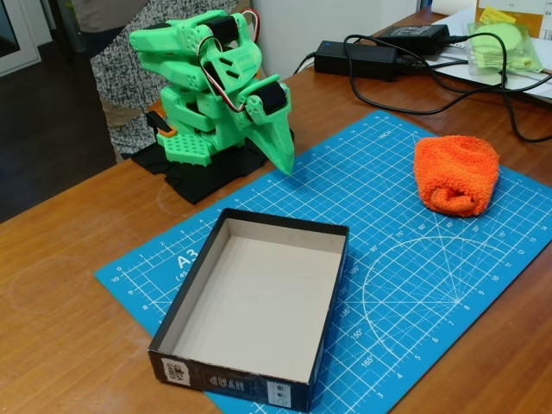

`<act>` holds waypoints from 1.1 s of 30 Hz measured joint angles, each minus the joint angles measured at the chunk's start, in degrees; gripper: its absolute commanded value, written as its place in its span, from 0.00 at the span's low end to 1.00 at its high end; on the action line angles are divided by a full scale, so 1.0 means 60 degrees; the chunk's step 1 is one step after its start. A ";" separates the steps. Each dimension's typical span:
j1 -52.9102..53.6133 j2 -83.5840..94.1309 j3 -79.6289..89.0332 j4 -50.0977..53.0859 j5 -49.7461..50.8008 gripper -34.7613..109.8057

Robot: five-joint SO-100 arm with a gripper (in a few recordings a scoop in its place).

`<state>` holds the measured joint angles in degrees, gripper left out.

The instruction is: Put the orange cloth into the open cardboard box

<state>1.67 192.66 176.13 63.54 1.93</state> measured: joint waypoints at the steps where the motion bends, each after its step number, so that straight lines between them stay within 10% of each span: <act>1: 0.0000 0.0000 0.0000 0.0000 0.0000 0.24; 33: 0.0220 0.0000 0.0000 0.0059 0.0630 0.24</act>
<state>2.99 192.66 176.13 63.90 5.71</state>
